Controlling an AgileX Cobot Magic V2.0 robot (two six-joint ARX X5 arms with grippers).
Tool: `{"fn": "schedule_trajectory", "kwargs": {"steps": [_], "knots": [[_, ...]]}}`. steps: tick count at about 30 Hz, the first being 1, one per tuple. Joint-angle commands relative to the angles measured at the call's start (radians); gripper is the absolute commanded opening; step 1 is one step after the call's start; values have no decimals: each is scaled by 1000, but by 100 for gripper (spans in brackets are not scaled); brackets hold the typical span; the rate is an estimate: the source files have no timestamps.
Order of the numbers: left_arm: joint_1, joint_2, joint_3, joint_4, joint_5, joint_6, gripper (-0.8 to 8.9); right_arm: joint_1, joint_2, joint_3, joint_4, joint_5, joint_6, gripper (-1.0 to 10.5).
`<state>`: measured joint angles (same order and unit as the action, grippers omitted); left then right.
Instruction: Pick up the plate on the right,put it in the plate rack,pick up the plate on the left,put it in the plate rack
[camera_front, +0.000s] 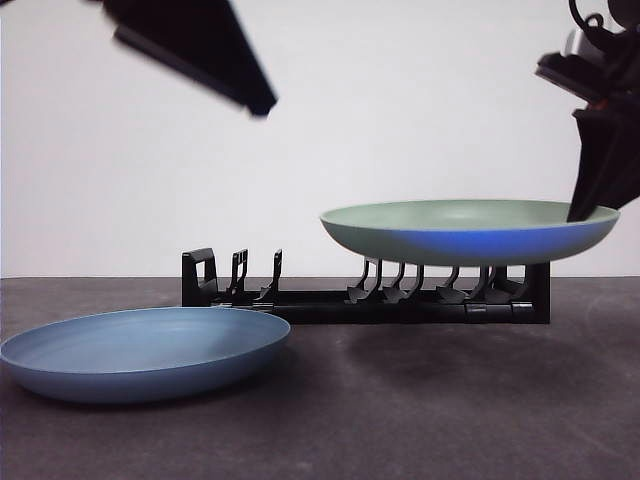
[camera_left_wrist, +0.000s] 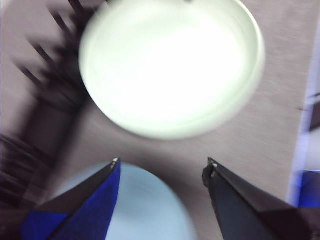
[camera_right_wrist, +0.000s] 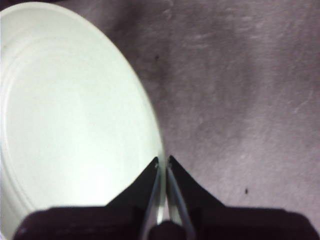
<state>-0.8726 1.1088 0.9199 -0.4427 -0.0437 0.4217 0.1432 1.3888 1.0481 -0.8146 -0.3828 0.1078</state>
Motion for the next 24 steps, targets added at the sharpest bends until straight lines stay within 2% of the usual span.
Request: {"fn": "schedule_trajectory", "kwargs": {"steps": [1, 4, 11, 19, 24], "knots": [[-42, 14, 35, 4, -57, 122, 289, 26, -2, 13, -10, -10, -13, -12], [-64, 55, 80, -24, -68, 161, 288, 48, -2, 23, -24, -10, -13, -12], [-105, 196, 134, -95, -63, 195, 288, 69, -2, 43, -51, -11, -13, -12], [-195, 233, 134, -101, -60, 238, 287, 69, -2, 43, -56, -13, -20, -12], [-196, 266, 134, -104, -35, 238, 287, 69, -2, 43, -56, -66, -20, -12]]}}
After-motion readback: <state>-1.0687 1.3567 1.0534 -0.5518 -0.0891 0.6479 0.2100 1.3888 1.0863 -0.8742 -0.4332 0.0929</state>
